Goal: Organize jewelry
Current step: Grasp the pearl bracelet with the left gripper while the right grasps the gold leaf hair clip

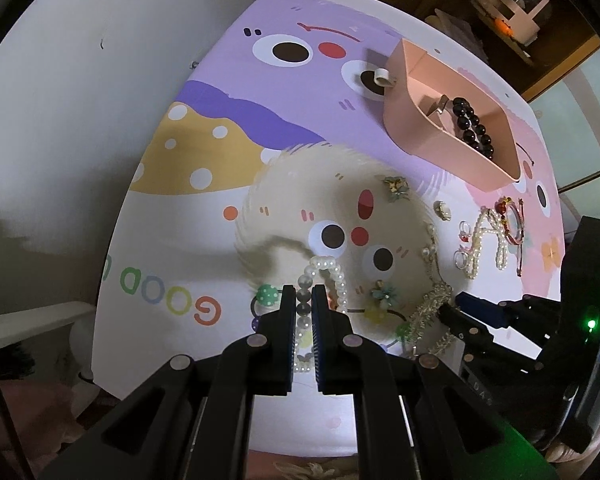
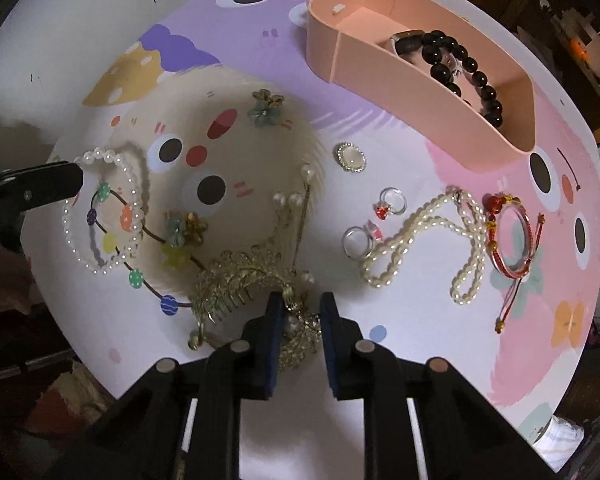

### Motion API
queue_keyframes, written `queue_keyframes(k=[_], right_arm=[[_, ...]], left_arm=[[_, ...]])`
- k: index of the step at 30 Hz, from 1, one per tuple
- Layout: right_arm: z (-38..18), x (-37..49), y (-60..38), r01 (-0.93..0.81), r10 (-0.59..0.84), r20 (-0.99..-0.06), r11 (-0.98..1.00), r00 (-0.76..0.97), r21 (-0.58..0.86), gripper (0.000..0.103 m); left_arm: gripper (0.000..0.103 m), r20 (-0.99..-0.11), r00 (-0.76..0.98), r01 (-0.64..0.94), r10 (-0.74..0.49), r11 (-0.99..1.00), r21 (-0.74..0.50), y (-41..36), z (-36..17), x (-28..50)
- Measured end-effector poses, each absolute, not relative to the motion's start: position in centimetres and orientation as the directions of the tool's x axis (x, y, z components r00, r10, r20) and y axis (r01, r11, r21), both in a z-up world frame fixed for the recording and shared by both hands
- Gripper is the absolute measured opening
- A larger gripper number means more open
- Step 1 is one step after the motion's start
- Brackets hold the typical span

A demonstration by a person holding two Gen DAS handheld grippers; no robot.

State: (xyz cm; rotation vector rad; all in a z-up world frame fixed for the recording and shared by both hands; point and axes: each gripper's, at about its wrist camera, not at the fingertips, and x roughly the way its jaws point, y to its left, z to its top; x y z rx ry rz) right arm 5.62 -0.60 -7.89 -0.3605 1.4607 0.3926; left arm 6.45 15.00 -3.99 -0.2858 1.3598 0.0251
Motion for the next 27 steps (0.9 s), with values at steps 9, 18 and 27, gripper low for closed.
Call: queue_keyframes(k=[9,18,27], right_arm=[[-6.8,4.2,-0.7,-0.469,0.100,-0.990,0.882,0.096,0.044,0.016],[-3.3,5.0,-2.5,-0.427,0.156,-0.975,0.901,0.160,0.074,0.007],[-1.2,9.5,-6.4,-0.374,0.235,-0.953,0.915,0.191,0.151,0.002]], left_arm=[[0.005,-0.960,0.238,-0.161,-0.148,0.969,-0.189,14.2,-3.0,6.4],[0.005,-0.943,0.300,-0.101,-0.144,0.978,-0.182,12.0,0.0,7.6],[0.005,-0.921,0.355,-0.021,-0.157,0.984,-0.176,8.8,3.4,9.9]])
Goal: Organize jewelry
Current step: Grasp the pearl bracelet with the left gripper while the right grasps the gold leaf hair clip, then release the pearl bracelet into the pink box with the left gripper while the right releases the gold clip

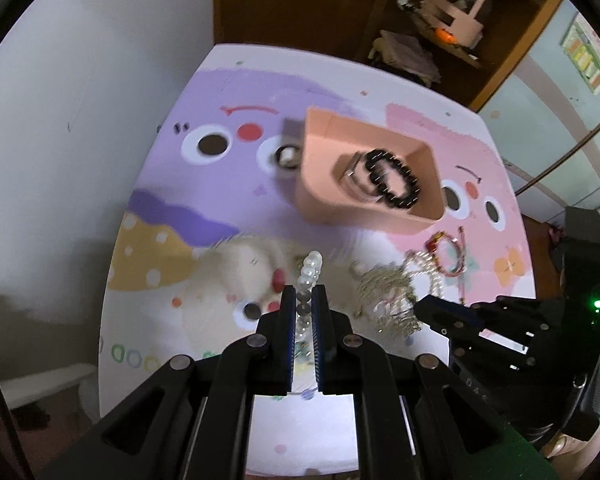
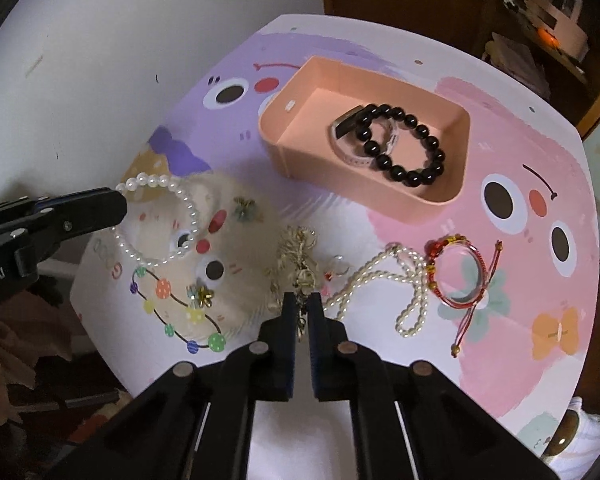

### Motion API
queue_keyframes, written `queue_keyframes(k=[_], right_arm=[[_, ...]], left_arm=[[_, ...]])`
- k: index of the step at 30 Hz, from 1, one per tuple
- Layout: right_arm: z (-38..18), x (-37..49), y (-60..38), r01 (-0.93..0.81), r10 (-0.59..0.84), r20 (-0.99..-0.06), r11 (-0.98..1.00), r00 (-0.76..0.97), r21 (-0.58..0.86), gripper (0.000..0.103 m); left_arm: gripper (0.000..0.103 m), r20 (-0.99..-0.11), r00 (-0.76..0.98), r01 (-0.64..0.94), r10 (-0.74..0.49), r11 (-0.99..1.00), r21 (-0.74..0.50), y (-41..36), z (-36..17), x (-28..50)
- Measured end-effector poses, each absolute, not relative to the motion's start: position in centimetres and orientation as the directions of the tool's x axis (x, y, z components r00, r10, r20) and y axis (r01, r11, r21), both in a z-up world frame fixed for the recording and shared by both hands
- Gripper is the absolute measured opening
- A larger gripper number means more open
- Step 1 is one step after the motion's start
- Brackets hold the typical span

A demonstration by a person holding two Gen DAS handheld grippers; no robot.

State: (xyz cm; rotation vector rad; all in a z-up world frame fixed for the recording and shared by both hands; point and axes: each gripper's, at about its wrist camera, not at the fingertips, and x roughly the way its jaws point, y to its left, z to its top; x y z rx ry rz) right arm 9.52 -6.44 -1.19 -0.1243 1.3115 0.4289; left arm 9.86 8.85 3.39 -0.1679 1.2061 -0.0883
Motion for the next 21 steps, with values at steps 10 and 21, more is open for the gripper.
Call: queue_keyframes(k=[10,21], right_arm=[[2.2,11.5,-9.0,-0.327,0.316,-0.921,0.916,0.227,0.233,0.002],[7.0,15.7,-10.0,-0.309,0.320,-0.882,0.926,0.346,0.215,0.003]], left_arm=[[0.005,-0.901,0.405,0.049,-0.158,0.987,-0.151,5.7,6.7,13.0],[0.005,-0.879,0.457,0.070,-0.134,0.991,-0.115,3.9,8.3,17.5]])
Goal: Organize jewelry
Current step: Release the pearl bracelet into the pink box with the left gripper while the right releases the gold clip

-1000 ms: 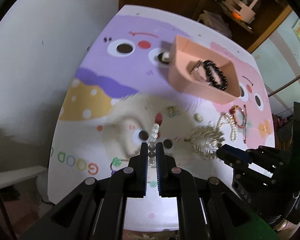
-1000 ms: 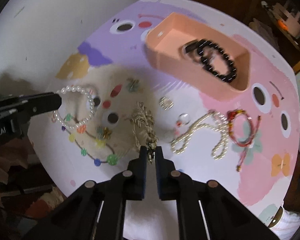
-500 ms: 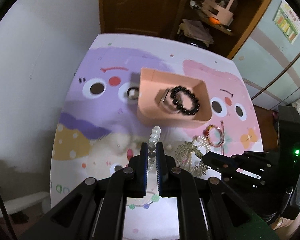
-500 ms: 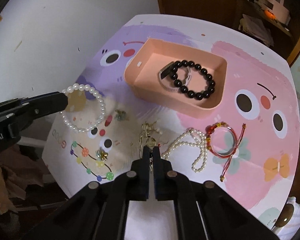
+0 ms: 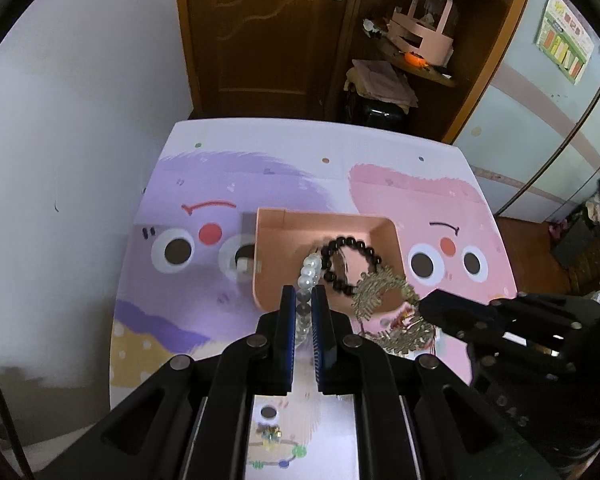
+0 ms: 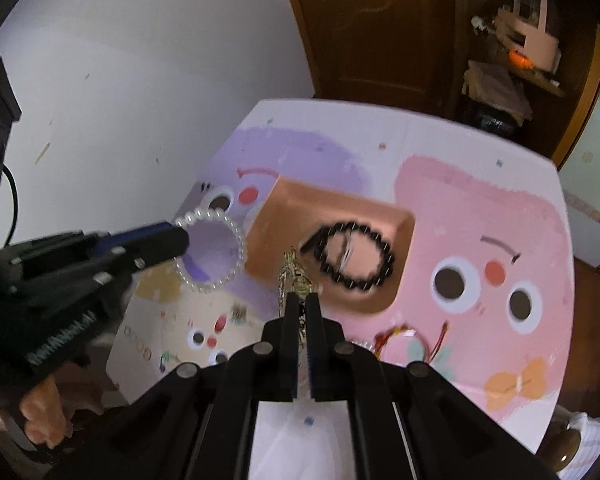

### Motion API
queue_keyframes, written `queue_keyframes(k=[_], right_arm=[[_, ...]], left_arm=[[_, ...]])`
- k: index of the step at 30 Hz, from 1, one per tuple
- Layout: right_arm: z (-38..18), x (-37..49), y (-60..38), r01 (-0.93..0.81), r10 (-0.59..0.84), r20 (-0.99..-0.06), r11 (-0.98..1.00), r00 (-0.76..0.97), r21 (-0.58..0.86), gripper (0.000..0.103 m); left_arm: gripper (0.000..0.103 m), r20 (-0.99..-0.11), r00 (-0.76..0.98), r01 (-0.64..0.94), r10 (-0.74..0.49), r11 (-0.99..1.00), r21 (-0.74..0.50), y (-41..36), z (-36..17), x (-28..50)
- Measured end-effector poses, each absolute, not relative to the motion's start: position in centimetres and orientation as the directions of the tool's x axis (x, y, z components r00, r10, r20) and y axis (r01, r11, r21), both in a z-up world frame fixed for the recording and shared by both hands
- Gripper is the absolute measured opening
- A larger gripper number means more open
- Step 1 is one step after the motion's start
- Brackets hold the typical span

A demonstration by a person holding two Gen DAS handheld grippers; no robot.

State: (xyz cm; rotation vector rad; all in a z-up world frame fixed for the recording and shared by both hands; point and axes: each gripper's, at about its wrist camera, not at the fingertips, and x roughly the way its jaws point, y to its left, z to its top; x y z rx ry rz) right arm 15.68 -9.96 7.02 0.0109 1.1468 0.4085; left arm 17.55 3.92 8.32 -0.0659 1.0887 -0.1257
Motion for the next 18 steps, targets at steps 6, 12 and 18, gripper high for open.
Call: queue_keyframes(k=[6,12,18], right_arm=[[7.2,18.4,-10.4,-0.288,0.280,-0.887,0.941,0.368,0.178,0.003],[6.0,20.5,-11.2,-0.258,0.255,-0.896,0.952,0.363,0.166,0.003],[4.9,21.7,-11.9,-0.239,0.249,-0.903,0.956,0.351,0.171,0.003]], left_arm=[[0.005,-0.883,0.441,0.060,-0.159,0.987,-0.147,3.2,6.2,20.8],[0.005,-0.890,0.418,0.064,-0.181,0.983,-0.170,2.4,2.9,23.3],[0.007,-0.920,0.373,0.048,-0.121,0.993,-0.112,2.7,-1.4,24.8]])
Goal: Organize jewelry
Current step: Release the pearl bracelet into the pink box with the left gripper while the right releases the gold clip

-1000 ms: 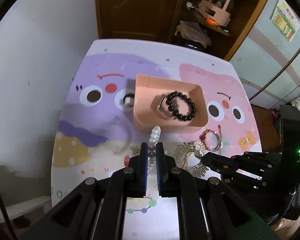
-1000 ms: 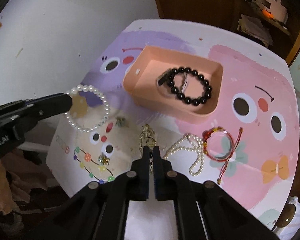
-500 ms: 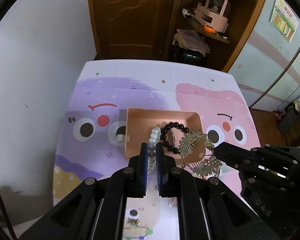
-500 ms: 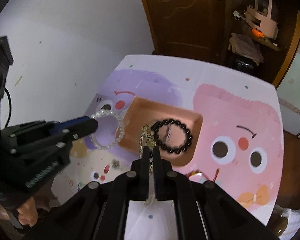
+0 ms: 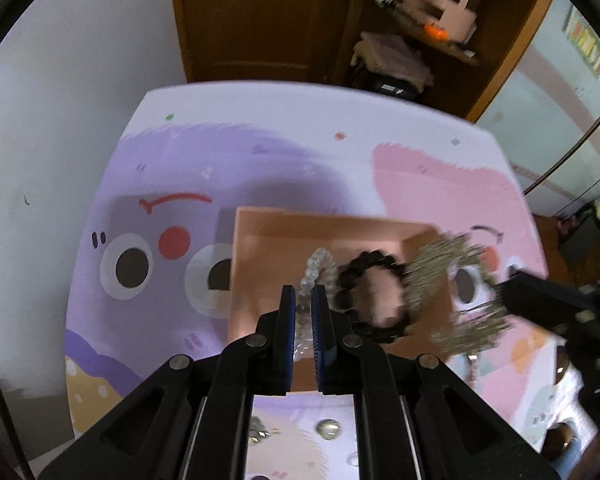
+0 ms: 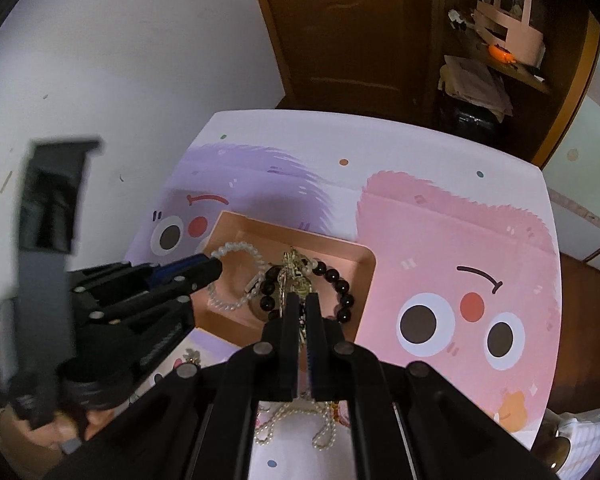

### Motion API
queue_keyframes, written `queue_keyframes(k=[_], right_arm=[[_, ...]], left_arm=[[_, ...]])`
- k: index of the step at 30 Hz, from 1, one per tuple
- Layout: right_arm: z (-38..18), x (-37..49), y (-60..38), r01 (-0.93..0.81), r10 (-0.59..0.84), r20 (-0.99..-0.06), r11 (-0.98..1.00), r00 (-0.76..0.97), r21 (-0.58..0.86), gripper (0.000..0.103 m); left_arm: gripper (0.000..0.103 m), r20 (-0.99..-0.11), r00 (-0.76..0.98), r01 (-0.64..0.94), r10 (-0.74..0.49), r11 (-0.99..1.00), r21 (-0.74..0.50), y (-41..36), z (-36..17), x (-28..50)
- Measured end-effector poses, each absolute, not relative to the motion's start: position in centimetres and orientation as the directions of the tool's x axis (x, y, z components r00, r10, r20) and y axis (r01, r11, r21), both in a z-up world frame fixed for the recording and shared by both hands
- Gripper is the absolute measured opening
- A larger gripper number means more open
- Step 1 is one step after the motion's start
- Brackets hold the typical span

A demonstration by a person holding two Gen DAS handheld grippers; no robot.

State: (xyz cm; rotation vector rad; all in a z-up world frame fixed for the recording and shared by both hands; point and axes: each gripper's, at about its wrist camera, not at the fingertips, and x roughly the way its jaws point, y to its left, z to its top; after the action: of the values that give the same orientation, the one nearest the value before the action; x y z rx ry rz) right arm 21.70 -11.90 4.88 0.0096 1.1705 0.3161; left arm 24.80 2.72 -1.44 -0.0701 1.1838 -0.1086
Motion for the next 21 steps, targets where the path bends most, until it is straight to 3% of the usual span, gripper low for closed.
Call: queue_keyframes(k=[3,5,6,13,21], right_arm=[[4.5,22.0,-12.0,-0.239,0.257,-0.903,0.954,0.345,0.180,0.003],[4.4,22.2,-11.9,-0.239,0.261,-0.903,0.953,0.342,0.186,0.003],[4.3,22.3,-11.8,-0.238,0.268,-0.902,0.952,0.340,0.193,0.003],[3.9,23.5,-10.9,-0.224,0.358,-0.875,0.929,0.327,0.296,0.003],[2.0,25.0,-9.3,-0.166,0.462,-0.838,0.887,0.291,0.431,0.002]], left_arm=[[0.031,-0.922,0.375,0.045,-0.097,0.995,-0.087,3.3,-2.0,24.4],[0.056,-0.913,0.398,0.041,-0.089,0.996,-0.079,3.7,-1.6,23.7],[0.059,-0.907,0.412,0.039,-0.083,0.997,-0.073,3.8,-1.4,23.3],[0.060,-0.873,0.488,-0.008,-0.017,1.000,-0.024,5.4,0.4,19.1],[0.060,-0.874,0.486,-0.050,-0.022,0.997,-0.053,7.0,-0.5,14.9]])
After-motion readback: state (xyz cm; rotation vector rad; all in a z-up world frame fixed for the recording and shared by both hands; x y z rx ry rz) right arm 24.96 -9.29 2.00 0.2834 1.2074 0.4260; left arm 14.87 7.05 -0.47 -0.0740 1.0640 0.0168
